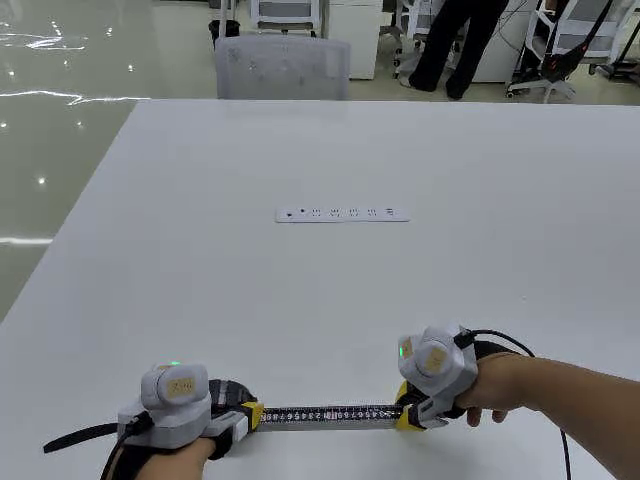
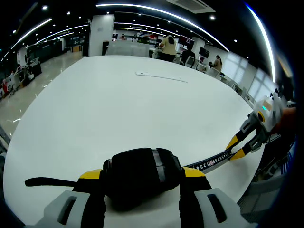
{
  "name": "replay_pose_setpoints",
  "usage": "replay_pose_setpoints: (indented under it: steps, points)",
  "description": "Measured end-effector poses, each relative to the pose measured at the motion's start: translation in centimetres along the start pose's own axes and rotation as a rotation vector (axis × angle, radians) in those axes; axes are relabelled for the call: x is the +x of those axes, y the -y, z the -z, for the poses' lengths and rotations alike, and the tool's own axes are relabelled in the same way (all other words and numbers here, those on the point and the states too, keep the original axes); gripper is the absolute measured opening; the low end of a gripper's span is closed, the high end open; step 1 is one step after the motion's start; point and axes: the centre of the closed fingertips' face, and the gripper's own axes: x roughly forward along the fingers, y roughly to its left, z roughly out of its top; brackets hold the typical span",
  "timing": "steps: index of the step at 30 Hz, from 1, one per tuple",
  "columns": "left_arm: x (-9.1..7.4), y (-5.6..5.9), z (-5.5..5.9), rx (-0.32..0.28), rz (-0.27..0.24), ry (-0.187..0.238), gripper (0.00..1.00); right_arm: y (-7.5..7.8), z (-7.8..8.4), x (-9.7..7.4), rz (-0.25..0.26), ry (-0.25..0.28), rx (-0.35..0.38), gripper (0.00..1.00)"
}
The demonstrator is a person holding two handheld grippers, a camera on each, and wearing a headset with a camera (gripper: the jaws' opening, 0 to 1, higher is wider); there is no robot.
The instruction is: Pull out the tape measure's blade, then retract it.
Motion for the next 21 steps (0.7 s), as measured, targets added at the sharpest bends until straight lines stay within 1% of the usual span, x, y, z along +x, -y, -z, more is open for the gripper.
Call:
replay_pose_setpoints:
  steps: [21]
  points:
    - [0.0, 0.1, 0.0, 0.000, 0.006, -0.008, 0.59, -0.3, -1.5, 0.5, -0.009, 0.018, 0.002, 0.14]
